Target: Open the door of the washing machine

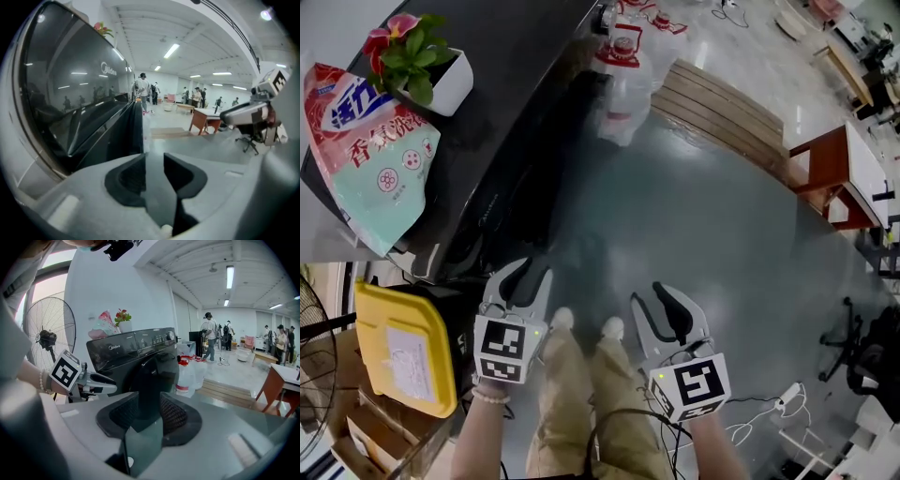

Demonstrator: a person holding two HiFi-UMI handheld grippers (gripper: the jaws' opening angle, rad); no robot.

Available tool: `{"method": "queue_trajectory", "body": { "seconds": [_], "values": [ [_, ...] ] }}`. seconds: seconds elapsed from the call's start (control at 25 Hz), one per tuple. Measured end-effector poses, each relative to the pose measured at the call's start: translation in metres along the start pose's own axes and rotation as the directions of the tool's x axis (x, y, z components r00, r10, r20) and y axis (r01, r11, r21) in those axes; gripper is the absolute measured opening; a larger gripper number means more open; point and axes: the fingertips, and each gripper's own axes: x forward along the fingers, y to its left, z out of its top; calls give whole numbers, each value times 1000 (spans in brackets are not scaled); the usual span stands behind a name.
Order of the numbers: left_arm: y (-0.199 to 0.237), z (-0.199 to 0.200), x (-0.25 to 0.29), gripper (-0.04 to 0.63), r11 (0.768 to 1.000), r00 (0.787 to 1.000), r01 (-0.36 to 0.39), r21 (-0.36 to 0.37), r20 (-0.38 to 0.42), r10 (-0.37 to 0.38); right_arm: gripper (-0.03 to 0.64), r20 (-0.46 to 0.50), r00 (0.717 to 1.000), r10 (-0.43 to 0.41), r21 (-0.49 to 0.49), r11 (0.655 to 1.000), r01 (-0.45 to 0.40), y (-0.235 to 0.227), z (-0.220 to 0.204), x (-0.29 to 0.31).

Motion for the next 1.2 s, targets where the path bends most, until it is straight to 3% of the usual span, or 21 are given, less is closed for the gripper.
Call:
{"method": "queue_trajectory", "body": {
  "seconds": [0.4,1.0,1.2],
  "values": [
    [11,-28,40,112,999,998,-35,-38,-45,34,124,-7,1000,23,3,1000,-23,-12,-13,21],
    [29,-45,80,112,996,991,-91,-1,-96,90,124,-18,999,32,-3,999,-32,-34,-25,37],
    [32,-42,85,63,993,988,-119,-3,-100,118,124,-25,999,41,3,999,-41,-38,-28,38]
  ]
}}
